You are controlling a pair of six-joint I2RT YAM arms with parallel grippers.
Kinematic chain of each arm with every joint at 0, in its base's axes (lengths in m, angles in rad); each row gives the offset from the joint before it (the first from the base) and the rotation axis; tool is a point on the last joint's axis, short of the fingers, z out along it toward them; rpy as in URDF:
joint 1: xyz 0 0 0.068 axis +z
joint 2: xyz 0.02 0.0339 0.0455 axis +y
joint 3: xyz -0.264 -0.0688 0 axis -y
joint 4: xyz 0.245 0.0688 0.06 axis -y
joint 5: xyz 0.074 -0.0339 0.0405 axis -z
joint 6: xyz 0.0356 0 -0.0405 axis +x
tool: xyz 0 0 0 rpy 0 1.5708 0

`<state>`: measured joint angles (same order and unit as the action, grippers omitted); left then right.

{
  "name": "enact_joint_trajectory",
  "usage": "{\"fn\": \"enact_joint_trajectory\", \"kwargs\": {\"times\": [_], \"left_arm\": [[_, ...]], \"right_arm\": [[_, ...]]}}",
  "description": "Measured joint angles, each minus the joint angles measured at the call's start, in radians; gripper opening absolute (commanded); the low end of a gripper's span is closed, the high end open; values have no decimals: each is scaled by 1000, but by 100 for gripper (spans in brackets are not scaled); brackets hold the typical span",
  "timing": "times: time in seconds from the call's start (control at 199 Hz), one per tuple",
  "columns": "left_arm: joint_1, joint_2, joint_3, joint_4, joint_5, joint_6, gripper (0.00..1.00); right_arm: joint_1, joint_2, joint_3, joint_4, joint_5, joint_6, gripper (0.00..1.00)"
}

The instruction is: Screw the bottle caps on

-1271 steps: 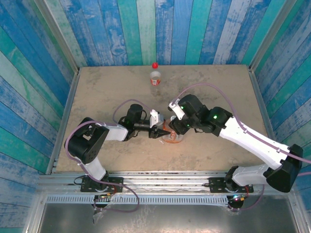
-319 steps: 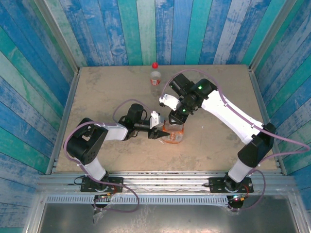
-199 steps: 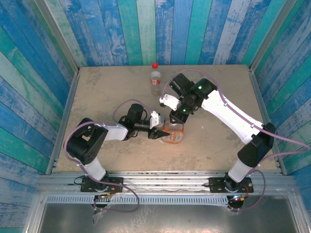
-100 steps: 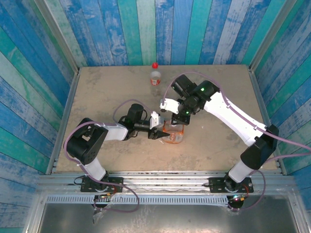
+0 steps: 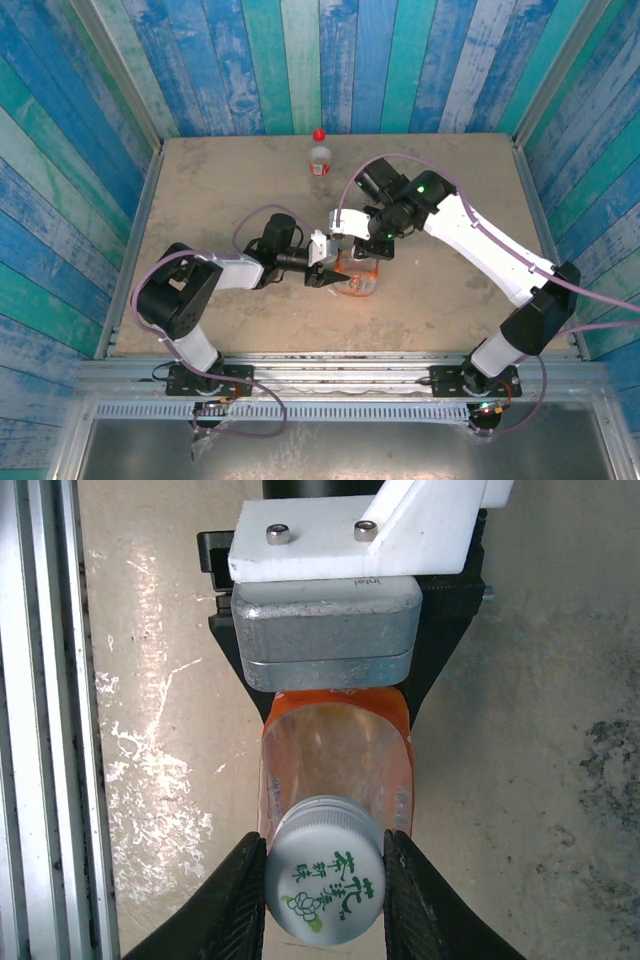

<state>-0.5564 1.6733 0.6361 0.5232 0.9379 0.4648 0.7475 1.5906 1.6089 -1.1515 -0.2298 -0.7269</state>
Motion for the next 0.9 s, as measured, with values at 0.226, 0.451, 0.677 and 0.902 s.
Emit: {"fn": "enact_joint_trajectory", "kwargs": {"times": [0.226, 0.451, 0.677, 0.902], "left_arm": [[0, 0, 0, 7, -2, -21, 58], [0, 0, 0, 7, -5, -35, 58], [0, 0, 0, 7, -16, -48, 58], [0, -1, 0, 8, -25, -62, 58]], "right_arm": [[27, -4, 0, 3, 53, 92, 21], [35, -4, -1, 13, 78, 259, 22], [51, 0, 0, 21, 129, 424, 23], [75, 32, 37, 4, 195, 620, 24]]}}
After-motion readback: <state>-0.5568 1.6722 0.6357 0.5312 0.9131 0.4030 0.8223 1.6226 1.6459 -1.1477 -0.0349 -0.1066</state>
